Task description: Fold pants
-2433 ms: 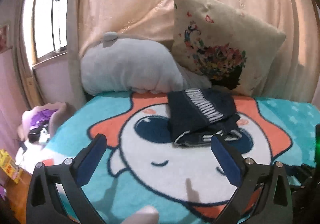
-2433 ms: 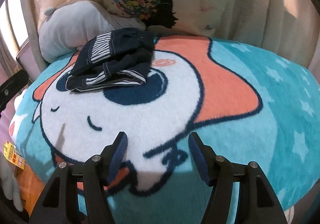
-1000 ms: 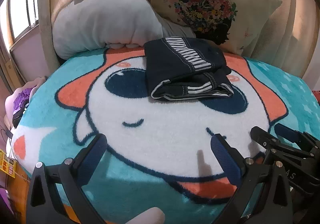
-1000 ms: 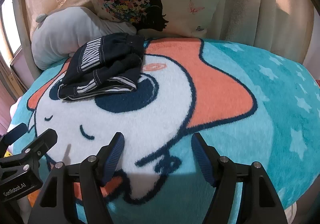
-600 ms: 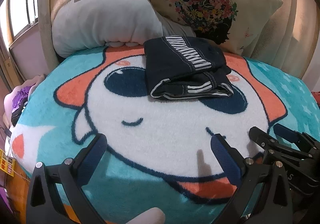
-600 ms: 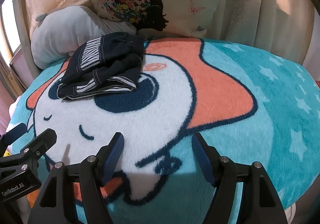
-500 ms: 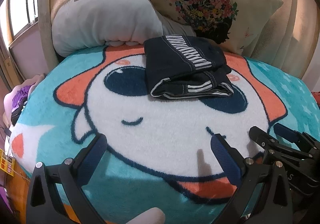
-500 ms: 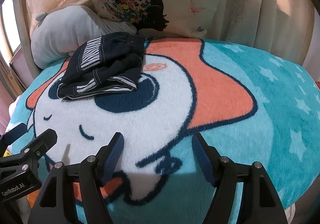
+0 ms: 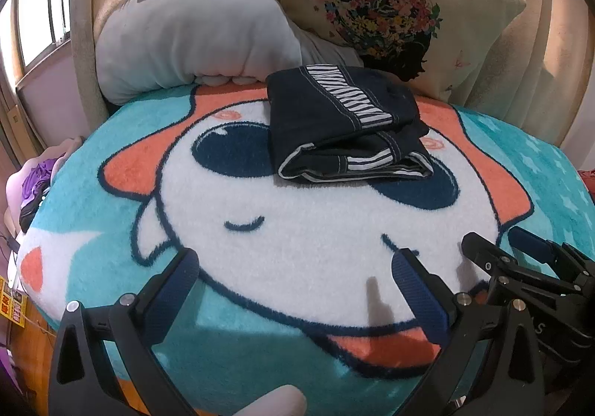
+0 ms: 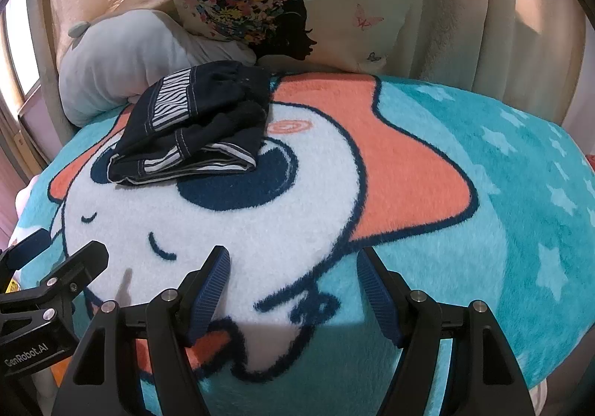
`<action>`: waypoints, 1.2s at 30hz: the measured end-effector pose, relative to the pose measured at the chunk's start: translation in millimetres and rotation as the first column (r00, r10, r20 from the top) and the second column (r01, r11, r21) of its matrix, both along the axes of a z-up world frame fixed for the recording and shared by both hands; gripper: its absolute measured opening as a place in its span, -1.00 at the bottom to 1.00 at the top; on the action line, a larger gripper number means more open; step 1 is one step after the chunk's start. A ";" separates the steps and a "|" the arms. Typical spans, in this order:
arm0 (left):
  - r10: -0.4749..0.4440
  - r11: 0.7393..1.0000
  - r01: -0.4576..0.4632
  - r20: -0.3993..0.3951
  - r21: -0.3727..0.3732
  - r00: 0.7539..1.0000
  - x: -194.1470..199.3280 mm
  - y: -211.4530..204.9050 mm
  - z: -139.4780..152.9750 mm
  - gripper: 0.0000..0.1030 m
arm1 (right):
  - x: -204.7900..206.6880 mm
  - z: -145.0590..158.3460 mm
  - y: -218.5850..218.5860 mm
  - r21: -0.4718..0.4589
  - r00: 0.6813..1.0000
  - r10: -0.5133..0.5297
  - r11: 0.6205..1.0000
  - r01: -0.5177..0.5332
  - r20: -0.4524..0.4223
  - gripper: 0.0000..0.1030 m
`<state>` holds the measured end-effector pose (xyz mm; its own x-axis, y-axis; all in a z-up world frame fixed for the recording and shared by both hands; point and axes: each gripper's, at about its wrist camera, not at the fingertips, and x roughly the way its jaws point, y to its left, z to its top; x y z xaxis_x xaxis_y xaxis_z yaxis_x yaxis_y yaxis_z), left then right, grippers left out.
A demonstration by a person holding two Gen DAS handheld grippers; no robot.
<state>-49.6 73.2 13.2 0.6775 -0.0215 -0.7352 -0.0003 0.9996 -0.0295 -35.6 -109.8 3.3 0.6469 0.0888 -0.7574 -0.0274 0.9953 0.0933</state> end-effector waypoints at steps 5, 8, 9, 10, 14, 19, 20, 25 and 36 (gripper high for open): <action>0.001 1.000 -0.001 -0.005 -0.004 1.000 -0.1 0.4 -0.7 1.00 | -0.4 0.8 0.3 0.000 1.000 0.000 1.000 0.000 0.002 0.45; 0.000 1.000 -0.001 -0.006 -0.007 1.000 0.2 1.2 -1.4 1.00 | 0.1 0.7 1.1 -0.002 1.000 0.001 1.000 -0.001 0.001 0.45; 0.000 1.000 0.000 -0.008 -0.009 1.000 0.6 1.7 -1.7 1.00 | 0.1 -0.1 0.9 -0.003 1.000 0.002 1.000 -0.002 -0.001 0.45; -0.001 1.000 0.001 -0.009 -0.010 1.000 0.9 2.0 -1.9 1.00 | 0.3 0.2 1.3 -0.004 1.000 0.002 1.000 -0.002 -0.003 0.45; 0.000 1.000 0.000 -0.009 -0.011 1.000 0.8 1.9 -1.9 1.00 | 0.9 0.4 1.6 -0.008 1.000 0.006 1.000 -0.006 -0.002 0.45; 0.004 1.000 -0.004 -0.013 -0.014 1.000 0.4 1.5 -2.6 1.00 | 0.9 0.6 3.7 -0.017 1.000 0.013 1.000 -0.013 -0.003 0.46; 0.004 1.000 -0.005 -0.013 -0.014 1.000 0.4 1.6 -2.6 1.00 | 1.1 1.0 4.1 -0.017 1.000 0.016 1.000 -0.016 -0.002 0.46; 0.008 1.000 -0.009 -0.020 -0.020 1.000 0.6 1.1 -3.4 1.00 | 2.8 3.4 9.7 -0.025 1.000 0.030 0.999 -0.030 0.001 0.46; 0.010 0.999 -0.010 -0.023 -0.031 1.000 1.2 2.7 -2.5 1.00 | 4.0 3.7 8.6 -0.024 1.000 0.025 0.999 -0.025 0.001 0.46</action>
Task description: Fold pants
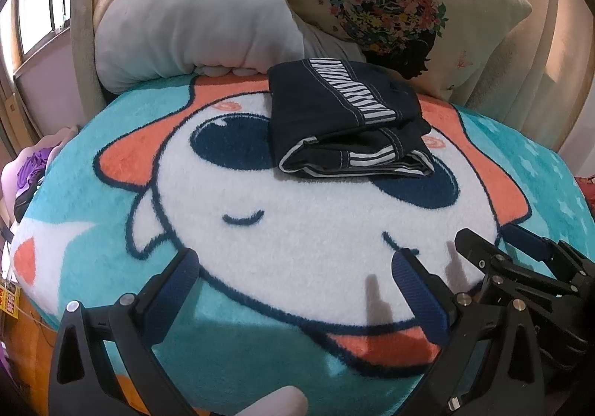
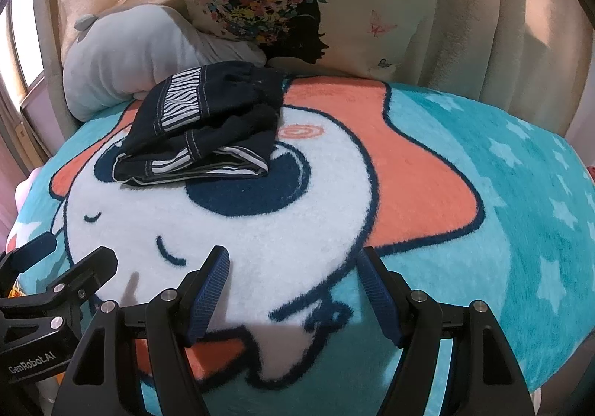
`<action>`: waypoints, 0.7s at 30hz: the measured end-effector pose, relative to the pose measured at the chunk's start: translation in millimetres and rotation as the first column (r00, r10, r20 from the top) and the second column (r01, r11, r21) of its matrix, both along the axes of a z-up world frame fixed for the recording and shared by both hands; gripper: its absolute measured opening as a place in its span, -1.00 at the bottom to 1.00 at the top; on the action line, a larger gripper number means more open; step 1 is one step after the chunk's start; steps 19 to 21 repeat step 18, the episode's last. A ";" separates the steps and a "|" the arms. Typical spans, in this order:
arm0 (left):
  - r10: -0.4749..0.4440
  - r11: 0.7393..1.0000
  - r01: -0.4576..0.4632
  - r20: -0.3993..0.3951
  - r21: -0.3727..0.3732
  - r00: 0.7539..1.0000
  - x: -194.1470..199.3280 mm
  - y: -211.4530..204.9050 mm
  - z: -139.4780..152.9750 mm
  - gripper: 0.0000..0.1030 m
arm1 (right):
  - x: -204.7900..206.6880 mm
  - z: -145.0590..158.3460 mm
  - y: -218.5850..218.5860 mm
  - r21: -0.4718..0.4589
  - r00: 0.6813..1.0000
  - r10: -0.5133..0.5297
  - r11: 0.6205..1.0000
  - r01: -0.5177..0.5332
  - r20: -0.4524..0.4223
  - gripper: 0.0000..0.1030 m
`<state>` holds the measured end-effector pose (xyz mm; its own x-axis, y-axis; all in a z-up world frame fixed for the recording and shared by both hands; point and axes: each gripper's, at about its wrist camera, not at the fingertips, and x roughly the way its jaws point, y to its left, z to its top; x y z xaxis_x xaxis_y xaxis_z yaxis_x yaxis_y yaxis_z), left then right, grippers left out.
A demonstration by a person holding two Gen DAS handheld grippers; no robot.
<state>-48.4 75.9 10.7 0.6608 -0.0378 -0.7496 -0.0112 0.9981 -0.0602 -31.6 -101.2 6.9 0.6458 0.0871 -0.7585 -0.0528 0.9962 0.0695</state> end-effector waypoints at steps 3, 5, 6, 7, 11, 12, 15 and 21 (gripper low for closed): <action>0.000 1.000 0.000 0.000 -0.002 1.000 0.3 0.8 -0.2 1.00 | 0.3 -0.2 0.1 -0.002 1.000 0.003 1.000 -0.003 0.000 0.46; -0.002 1.000 0.002 0.000 -0.001 1.000 0.4 1.2 -0.3 1.00 | 0.5 -0.6 1.4 -0.008 1.000 0.009 1.000 -0.009 -0.002 0.46; -0.001 1.000 0.001 0.000 0.000 1.000 0.2 1.2 -0.4 1.00 | 0.7 -0.7 2.2 -0.009 1.000 0.012 1.000 -0.012 -0.003 0.46; 0.000 1.000 0.000 0.001 0.000 1.000 0.1 1.5 -0.5 1.00 | 0.2 -1.0 2.9 -0.009 1.000 0.012 1.000 -0.012 -0.004 0.46; 0.006 1.000 -0.006 0.019 0.006 1.000 -1.6 2.0 1.9 1.00 | 0.2 -0.6 2.7 -0.007 1.000 0.006 1.000 -0.006 -0.007 0.46; 0.005 1.000 -0.005 0.024 0.004 1.000 -2.2 2.2 3.1 1.00 | 0.5 -0.6 2.9 -0.007 1.000 0.006 1.000 -0.006 -0.008 0.46; 0.010 1.000 -0.011 0.032 0.021 0.999 -3.1 0.9 5.0 1.00 | 0.8 -0.7 3.4 -0.007 1.000 0.009 1.000 -0.009 -0.008 0.46; 0.008 1.000 -0.009 0.030 0.016 1.000 -2.6 1.4 5.8 1.00 | 1.8 0.4 3.5 -0.011 1.000 0.014 1.000 -0.014 -0.008 0.46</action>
